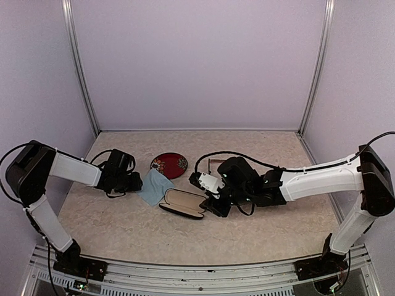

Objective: Organize the sunglasses
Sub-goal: Pick up the glasses cleaning cloth at the center of the board.

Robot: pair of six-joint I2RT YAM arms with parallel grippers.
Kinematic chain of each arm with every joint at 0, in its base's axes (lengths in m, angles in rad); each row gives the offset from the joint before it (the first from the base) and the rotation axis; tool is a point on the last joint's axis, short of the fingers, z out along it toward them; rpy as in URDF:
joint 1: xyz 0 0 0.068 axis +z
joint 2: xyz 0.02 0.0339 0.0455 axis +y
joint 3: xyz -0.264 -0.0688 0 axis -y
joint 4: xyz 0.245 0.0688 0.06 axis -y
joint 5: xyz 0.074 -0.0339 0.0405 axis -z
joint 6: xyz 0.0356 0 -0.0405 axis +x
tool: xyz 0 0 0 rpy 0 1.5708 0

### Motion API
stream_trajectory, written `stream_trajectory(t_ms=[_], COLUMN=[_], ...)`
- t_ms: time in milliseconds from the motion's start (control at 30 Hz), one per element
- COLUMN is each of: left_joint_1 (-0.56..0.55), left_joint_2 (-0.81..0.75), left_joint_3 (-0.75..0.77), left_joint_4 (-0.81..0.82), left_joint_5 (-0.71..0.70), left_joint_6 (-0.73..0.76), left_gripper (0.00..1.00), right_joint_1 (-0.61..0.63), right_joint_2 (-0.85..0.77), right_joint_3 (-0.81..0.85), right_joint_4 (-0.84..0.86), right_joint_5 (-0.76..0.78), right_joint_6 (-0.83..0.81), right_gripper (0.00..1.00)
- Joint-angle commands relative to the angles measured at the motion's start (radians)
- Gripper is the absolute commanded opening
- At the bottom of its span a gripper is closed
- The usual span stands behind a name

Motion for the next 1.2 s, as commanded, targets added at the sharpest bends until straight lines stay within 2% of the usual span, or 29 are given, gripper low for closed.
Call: stream_trajectory(t_ms=[0,233,400,867,1000,1167], left_joint_1=[-0.040,-0.045,-0.047,-0.067,-0.096,-0.170], left_joint_2=[0.037,0.058,0.038,-0.034,-0.107,-0.241], left_joint_3=[0.033,0.019,-0.018,-0.024,-0.012,0.026], left_joint_4=[-0.070,-0.067,-0.057,-0.046,-0.079,-0.209], left_joint_5=[-0.058,-0.042,-0.029,-0.051,-0.089,-0.176], left_joint_6=[0.015,-0.002,-0.012,0.022,0.060,0.109], left_gripper=[0.47,0.43,0.34,0.00,0.00,0.00], right_joint_1=[-0.010,-0.013,-0.014,-0.015,-0.022,-0.037], right_joint_2=[-0.037,-0.043,-0.043,-0.029,-0.037,-0.054], right_joint_3=[-0.020,-0.033,-0.036,-0.016,-0.013,-0.013], right_joint_4=[0.031,0.037,0.040,0.031,0.031,0.035], right_joint_5=[-0.012,-0.018,-0.018,-0.028,-0.033,-0.043], right_joint_6=[0.009,0.012,0.012,0.012,0.022,0.035], right_gripper=[0.49,0.49,0.48,0.48,0.48,0.48])
